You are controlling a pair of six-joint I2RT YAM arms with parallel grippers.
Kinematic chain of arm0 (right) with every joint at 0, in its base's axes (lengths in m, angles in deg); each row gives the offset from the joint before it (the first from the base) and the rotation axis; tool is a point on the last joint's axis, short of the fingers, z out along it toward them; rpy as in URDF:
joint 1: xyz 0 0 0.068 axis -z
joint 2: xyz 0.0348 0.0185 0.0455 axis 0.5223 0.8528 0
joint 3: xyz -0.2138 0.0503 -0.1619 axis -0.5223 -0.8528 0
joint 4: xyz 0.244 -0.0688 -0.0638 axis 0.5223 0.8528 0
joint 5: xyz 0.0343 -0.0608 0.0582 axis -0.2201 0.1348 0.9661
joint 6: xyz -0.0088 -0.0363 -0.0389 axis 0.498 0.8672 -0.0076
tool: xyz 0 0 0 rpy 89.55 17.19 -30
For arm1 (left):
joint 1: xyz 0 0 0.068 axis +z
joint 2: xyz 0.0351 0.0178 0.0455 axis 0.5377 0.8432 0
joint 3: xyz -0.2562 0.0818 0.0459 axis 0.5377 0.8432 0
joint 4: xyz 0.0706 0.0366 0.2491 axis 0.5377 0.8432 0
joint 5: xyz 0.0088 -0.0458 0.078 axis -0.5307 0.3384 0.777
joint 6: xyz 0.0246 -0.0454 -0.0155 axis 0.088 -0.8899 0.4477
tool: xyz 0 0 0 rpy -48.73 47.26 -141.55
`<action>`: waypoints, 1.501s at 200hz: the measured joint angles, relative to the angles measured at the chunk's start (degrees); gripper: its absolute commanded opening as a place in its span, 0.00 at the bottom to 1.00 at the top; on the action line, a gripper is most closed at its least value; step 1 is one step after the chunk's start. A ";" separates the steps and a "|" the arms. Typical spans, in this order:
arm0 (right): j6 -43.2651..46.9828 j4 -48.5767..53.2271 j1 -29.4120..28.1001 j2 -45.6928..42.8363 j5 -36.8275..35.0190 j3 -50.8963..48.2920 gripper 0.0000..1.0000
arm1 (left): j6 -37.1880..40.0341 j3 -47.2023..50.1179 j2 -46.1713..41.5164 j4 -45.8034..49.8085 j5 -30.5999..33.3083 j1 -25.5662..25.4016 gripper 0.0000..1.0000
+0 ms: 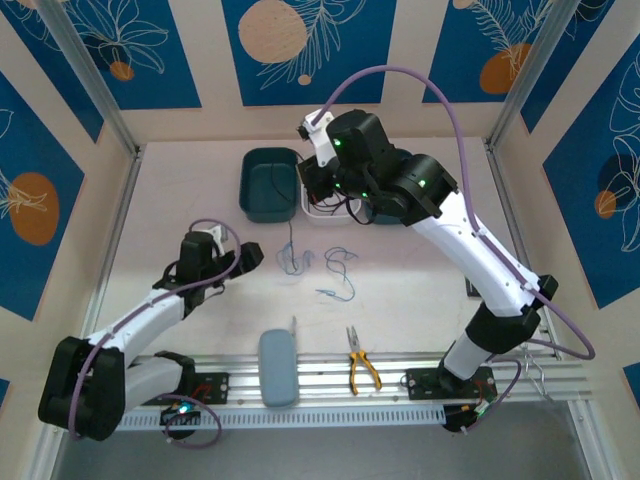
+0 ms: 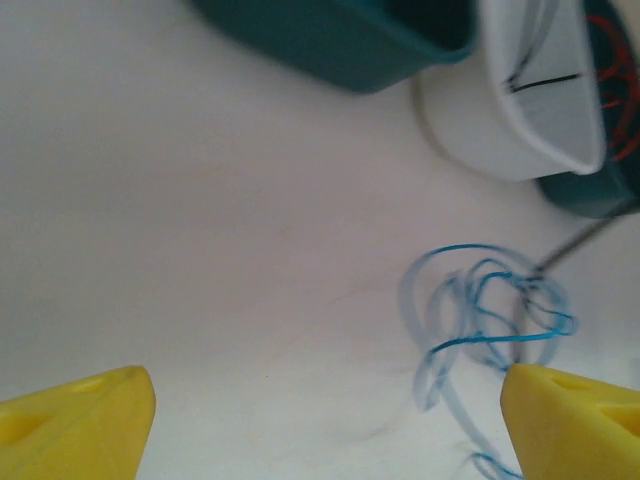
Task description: Untangle the cables
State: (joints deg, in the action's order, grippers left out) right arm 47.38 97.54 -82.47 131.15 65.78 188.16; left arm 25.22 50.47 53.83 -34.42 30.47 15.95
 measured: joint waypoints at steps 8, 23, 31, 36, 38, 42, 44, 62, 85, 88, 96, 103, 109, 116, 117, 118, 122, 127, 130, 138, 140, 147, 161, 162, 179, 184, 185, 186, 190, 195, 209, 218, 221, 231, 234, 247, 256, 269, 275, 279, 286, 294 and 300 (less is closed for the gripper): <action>0.17 0.24 -0.39 0.52 -0.11 0.79 0.00 | 0.42 -0.72 0.57 -1.51 -0.39 -0.52 0.89; 0.63 0.61 -1.18 1.29 -0.20 2.10 0.00 | 0.74 -1.84 2.73 -4.48 -0.85 -1.22 0.81; 0.90 0.72 -1.60 1.66 -0.20 2.86 0.00 | 0.96 -2.25 4.44 -6.19 -1.20 -1.55 0.76; 1.09 0.81 -1.86 1.86 -0.22 3.34 0.00 | 0.76 -2.43 5.79 -7.37 -1.53 -1.70 0.74; 1.14 0.79 -1.95 1.97 -0.20 3.52 0.00 | 0.87 -2.49 6.32 -7.85 -1.70 -1.77 0.73; 1.31 0.85 -2.14 2.19 -0.24 4.00 0.00 | 0.57 -2.62 7.37 -8.57 -1.92 -1.86 0.72; 1.31 0.87 -2.23 2.25 -0.22 4.15 0.00 | 0.79 -2.71 7.89 -9.01 -2.14 -1.92 0.71; 1.79 1.22 -2.73 3.39 -0.22 6.43 0.00 | 0.11 -3.10 12.50 -12.31 -3.41 -2.84 0.63; 2.14 1.77 -2.93 4.90 -0.33 9.18 0.00 | -0.74 -3.15 16.59 -15.89 -4.90 -4.04 0.53; 2.14 1.88 -2.93 5.14 -0.42 9.51 0.00 | -1.18 -3.15 17.00 -16.31 -5.07 -4.15 0.50; 2.16 2.19 -2.91 5.64 -0.76 10.56 0.00 | -1.64 -3.15 17.99 -17.55 -5.44 -4.31 0.42; 2.19 2.34 -2.91 6.10 -1.25 11.39 0.00 | -1.99 -3.15 18.62 -18.51 -5.75 -4.37 0.34; 2.34 2.47 -2.91 6.47 -1.55 12.11 0.00 | -2.51 -3.15 19.04 -19.17 -5.81 -4.37 0.29; 2.54 2.58 -2.91 6.84 -1.92 12.87 0.00 | -2.69 -3.10 19.52 -19.93 -5.95 -4.37 0.24; 2.56 2.60 -2.91 6.91 -1.95 12.96 0.00 | -2.56 -3.08 19.56 -20.00 -5.97 -4.37 0.23; 2.56 2.62 -2.91 6.95 -1.95 13.05 0.00 | -2.54 -3.08 19.61 -20.09 -5.99 -4.37 0.23; 2.62 2.71 -2.91 7.17 -2.36 13.62 0.00 | -3.10 -2.99 19.85 -20.52 -5.95 -4.39 0.21; 2.69 2.73 -2.91 7.39 -2.62 14.12 0.00 | -3.17 -2.86 20.06 -20.92 -5.99 -4.42 0.18; 2.80 2.78 -2.91 7.54 -2.86 14.53 0.00 | -3.15 -2.80 20.20 -21.11 -5.95 -4.44 0.17; 2.99 2.95 -2.91 7.89 -3.48 15.47 0.00 | -3.32 -2.45 20.50 -21.55 -5.97 -4.46 0.14; 3.04 2.95 -2.91 7.98 -3.63 15.74 0.00 | -3.43 -2.38 20.57 -21.62 -5.97 -4.46 0.14; 3.26 3.02 -2.91 8.26 -4.31 16.72 0.00 | -3.82 -1.97 20.81 -21.86 -5.95 -4.46 0.10; 3.72 3.21 -2.91 8.72 -5.40 18.69 0.00 | -4.15 -0.85 21.44 -22.21 -5.95 -4.46 0.05; 3.85 3.23 -2.91 8.79 -5.51 18.91 0.00 | -4.35 -0.72 21.53 -22.27 -5.95 -4.46 0.05; 4.59 3.30 -2.89 8.90 -6.45 20.92 0.00 | -4.66 0.74 22.80 -23.06 -5.97 -4.46 0.00; 4.87 3.30 -2.82 8.90 -6.75 21.46 0.00 | -4.90 1.11 23.26 -23.32 -5.97 -4.46 0.00; 4.96 3.30 -2.80 8.90 -6.84 21.64 0.00 | -4.96 1.18 23.32 -23.37 -5.97 -4.46 0.00; 4.98 3.28 -2.78 8.90 -6.86 21.70 0.00 | -5.09 1.27 23.45 -23.39 -5.97 -4.46 0.00; 5.20 3.23 -2.78 8.90 -7.17 22.14 0.00 | -5.27 1.49 23.82 -23.54 -5.97 -4.46 0.00; 5.53 3.10 -2.73 8.90 -7.43 22.56 0.00 | -5.40 1.88 24.35 -23.82 -5.97 -4.46 0.00; 5.99 2.78 -2.49 8.90 -8.02 23.41 0.00 | -5.84 2.91 25.27 -25.11 -5.99 -4.46 0.14; 6.08 2.56 -2.32 8.87 -8.35 23.61 0.00 | -6.56 3.89 25.51 -26.77 -6.05 -4.46 0.23; 6.16 2.49 -2.25 8.87 -8.41 23.61 0.00 | -6.67 4.17 25.53 -27.19 -6.12 -4.46 0.26; 6.19 2.49 -2.12 8.87 -8.59 23.61 0.00 | -7.43 5.20 25.53 -29.44 -6.54 -4.46 0.31; 6.19 2.49 -2.12 8.90 -8.59 23.58 0.00 | -7.52 5.44 25.53 -30.18 -6.58 -4.46 0.33; 6.19 2.49 -1.88 8.90 -8.59 23.58 0.00 | -8.04 6.43 25.51 -34.14 -7.08 -4.46 0.43; 6.19 2.49 -1.86 8.90 -8.57 23.58 0.00 | -7.56 6.99 25.42 -36.94 -7.54 -4.46 0.49; 6.16 2.51 -1.81 8.92 -8.57 23.58 0.00 | -7.13 7.63 24.83 -40.46 -8.28 -4.46 0.53; 6.16 2.51 -1.81 8.96 -8.57 23.58 0.00 | -6.88 7.74 24.39 -41.53 -8.52 -4.46 0.56; 6.16 2.51 -1.81 8.96 -8.57 23.58 0.00 | -6.60 7.76 24.02 -42.25 -8.79 -4.46 0.58; 6.16 2.49 -1.81 8.98 -8.55 23.58 0.00 | -5.88 7.78 23.41 -43.21 -9.14 -4.48 0.61; 6.16 2.51 -1.81 9.01 -8.55 23.58 0.00 | -5.14 7.78 22.71 -44.26 -9.55 -4.50 0.62; 6.14 2.51 -1.77 9.01 -8.52 23.58 0.00 | -4.17 7.78 22.12 -44.87 -9.86 -4.59 0.64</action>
State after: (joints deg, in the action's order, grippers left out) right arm 53.52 100.05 -84.24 140.16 57.25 211.74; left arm 21.04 58.25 75.95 -79.29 20.61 11.36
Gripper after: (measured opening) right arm 0.047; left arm 0.612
